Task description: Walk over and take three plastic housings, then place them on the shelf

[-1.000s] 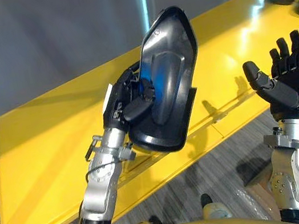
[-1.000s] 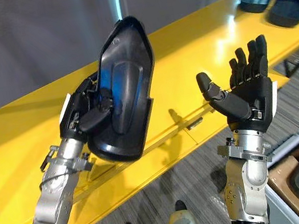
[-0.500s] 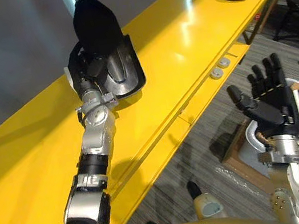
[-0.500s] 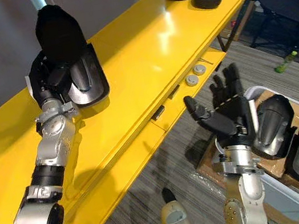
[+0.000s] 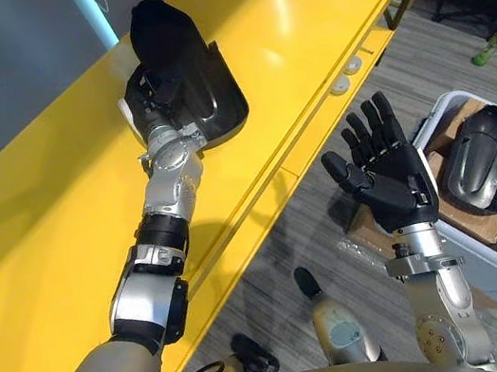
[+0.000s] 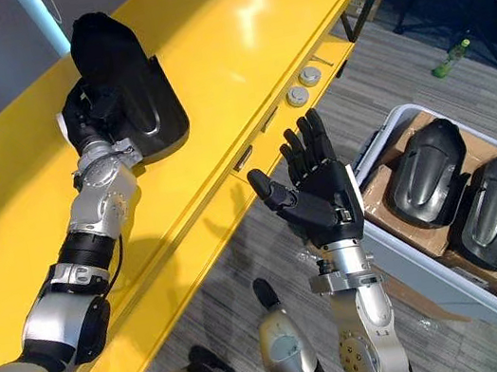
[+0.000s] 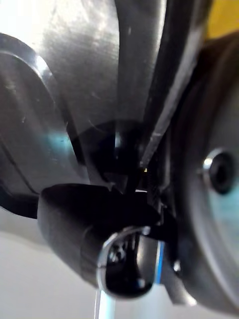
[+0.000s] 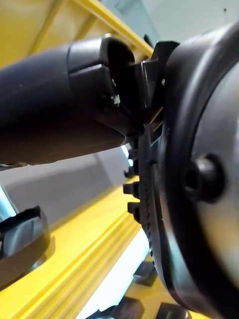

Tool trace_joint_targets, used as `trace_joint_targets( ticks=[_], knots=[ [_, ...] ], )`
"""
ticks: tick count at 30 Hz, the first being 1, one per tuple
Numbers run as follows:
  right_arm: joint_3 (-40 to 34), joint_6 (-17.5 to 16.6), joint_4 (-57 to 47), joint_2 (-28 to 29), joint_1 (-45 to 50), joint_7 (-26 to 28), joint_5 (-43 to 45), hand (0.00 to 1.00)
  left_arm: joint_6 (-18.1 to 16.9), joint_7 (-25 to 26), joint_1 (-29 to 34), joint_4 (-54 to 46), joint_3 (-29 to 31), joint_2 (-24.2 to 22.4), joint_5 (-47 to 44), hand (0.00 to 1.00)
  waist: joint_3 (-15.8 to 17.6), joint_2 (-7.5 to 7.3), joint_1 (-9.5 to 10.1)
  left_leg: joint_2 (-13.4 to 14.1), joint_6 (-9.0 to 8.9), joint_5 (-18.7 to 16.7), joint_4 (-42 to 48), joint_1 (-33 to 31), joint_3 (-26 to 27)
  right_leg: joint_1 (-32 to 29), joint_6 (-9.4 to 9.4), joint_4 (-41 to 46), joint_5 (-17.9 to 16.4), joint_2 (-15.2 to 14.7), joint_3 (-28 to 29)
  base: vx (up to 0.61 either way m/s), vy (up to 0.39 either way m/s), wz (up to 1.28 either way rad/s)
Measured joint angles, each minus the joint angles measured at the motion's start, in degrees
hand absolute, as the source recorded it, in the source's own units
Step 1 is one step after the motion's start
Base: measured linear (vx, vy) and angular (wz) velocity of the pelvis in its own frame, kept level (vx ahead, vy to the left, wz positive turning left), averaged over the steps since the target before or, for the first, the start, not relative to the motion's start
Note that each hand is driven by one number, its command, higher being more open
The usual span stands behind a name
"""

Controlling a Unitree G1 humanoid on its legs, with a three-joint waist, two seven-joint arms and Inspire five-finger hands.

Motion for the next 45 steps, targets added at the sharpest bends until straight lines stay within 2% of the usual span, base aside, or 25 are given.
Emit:
trace_joint_targets(
  ticks=[6, 14, 19, 24, 29, 34, 36, 41, 43, 44, 45],
  knots=[
    [2.5, -0.1, 0.0, 0.0, 0.1, -2.0, 1.2, 1.0, 0.1, 4.5, -2.6, 1.1, 0.1, -0.2, 0.1, 1.0, 1.1, -0.04, -0.24, 0.2, 0.18, 0.0, 0.6, -0.5, 0.1, -0.4, 0.22, 0.0, 0.2, 0.0, 0.0, -0.05, -0.014, -0.01],
    [4.0, -0.6, 0.0, 0.0, 0.6, -2.3, 1.5, 1.0, -0.2, 3.8, -2.7, 1.6, 0.2, -0.7, 2.2, 1.0, 1.2, -0.03, -0.09, 0.3, 0.19, 0.2, 0.3, -0.5, 0.0, -0.3, 0.23, 0.0, 0.2, 0.2, -0.3, -0.01, -0.006, 0.01],
    [6.2, -0.7, 0.0, 0.0, 0.7, -2.1, 1.5, 1.0, 3.2, 2.8, -2.6, 1.6, 0.1, -1.2, 6.4, 1.0, 1.2, -0.03, -0.09, 0.1, 0.02, 0.7, -0.5, 0.8, -0.7, 1.3, 0.23, -0.6, 0.2, 0.1, -1.2, -0.02, -0.02, 0.07],
    [7.5, -0.9, 0.0, 0.0, 0.7, -2.1, 1.5, 1.0, 3.6, 2.9, -2.4, 1.5, 1.2, -1.2, 8.5, 1.0, 1.1, 0.17, 0.26, -0.5, -0.42, 1.9, -2.9, 2.7, -1.5, 3.2, 0.18, -1.4, 0.1, 0.0, -2.3, -0.01, -0.025, 0.1],
    [8.2, -1.0, 0.2, 0.0, 0.4, -2.1, 1.4, 1.0, 3.4, 3.4, -2.4, -0.8, 2.4, -1.2, 8.6, 1.0, 0.3, 0.59, 1.56, -0.5, -0.83, 2.4, -3.7, 3.6, -2.1, 4.4, 0.17, -1.8, 0.1, 0.2, -3.2, -0.01, -0.017, 0.05],
    [8.8, -1.1, 1.3, -0.1, -0.7, -2.2, 1.6, 1.0, 3.0, 4.3, -2.4, -3.8, 2.2, -1.2, 8.9, 1.0, -3.5, 1.05, 1.92, -0.8, -0.89, 2.7, -4.8, 3.9, -3.2, 5.0, 0.17, -1.8, 0.1, 0.1, -4.8, -0.01, -0.01, 0.12],
    [8.9, -1.6, 1.3, -0.1, -2.5, -2.1, 2.2, 1.0, 2.0, 4.2, -2.4, -4.8, 2.1, -1.2, 8.9, 1.0, -4.0, 1.07, 2.34, -1.0, -0.82, 2.8, -5.2, 4.8, -3.7, 6.1, 0.16, -1.9, 0.1, 0.0, -5.6, -0.02, -0.001, 0.15],
    [9.1, -2.5, 4.0, -0.7, -13.8, 0.1, 3.1, 1.0, -1.8, 1.1, -0.8, -9.4, 2.1, -1.2, 8.5, 1.0, -6.4, 0.96, 4.56, -2.8, -0.28, 4.6, -7.5, 5.7, -5.7, 7.4, -0.32, -1.9, -0.3, -1.2, -8.2, -0.08, -0.01, 0.23],
    [8.9, -2.5, 8.9, -0.9, -20.1, 0.2, 0.9, 1.0, -4.2, -3.7, 1.4, -16.2, 1.4, -0.8, 5.6, 1.0, -7.1, 1.0, 6.66, -3.2, -0.21, 5.2, -7.8, 5.6, -7.2, 8.1, -0.57, -1.9, -0.5, -1.5, -9.9, -0.11, -0.034, 0.33],
    [8.9, -2.5, 10.2, -1.2, -21.4, 0.2, 0.4, 1.0, -4.3, -5.3, 2.4, -18.6, 0.8, -0.4, 4.7, 1.0, -7.4, 0.99, 7.12, -3.3, -0.16, 5.5, -7.9, 5.6, -7.7, 8.2, -0.72, -1.9, -0.6, -1.5, -10.4, -0.09, -0.034, 0.36],
    [9.0, -2.2, 12.3, -2.3, -23.2, 0.2, -1.5, 1.0, -4.5, -9.3, 4.8, -24.2, -0.8, 1.1, 2.9, 1.0, -8.3, 1.08, 8.31, -3.5, -0.17, 5.9, -8.2, 5.5, -8.5, 8.5, -0.85, -1.8, -0.7, -1.6, -11.3, -0.07, -0.045, 0.35]
  ],
)
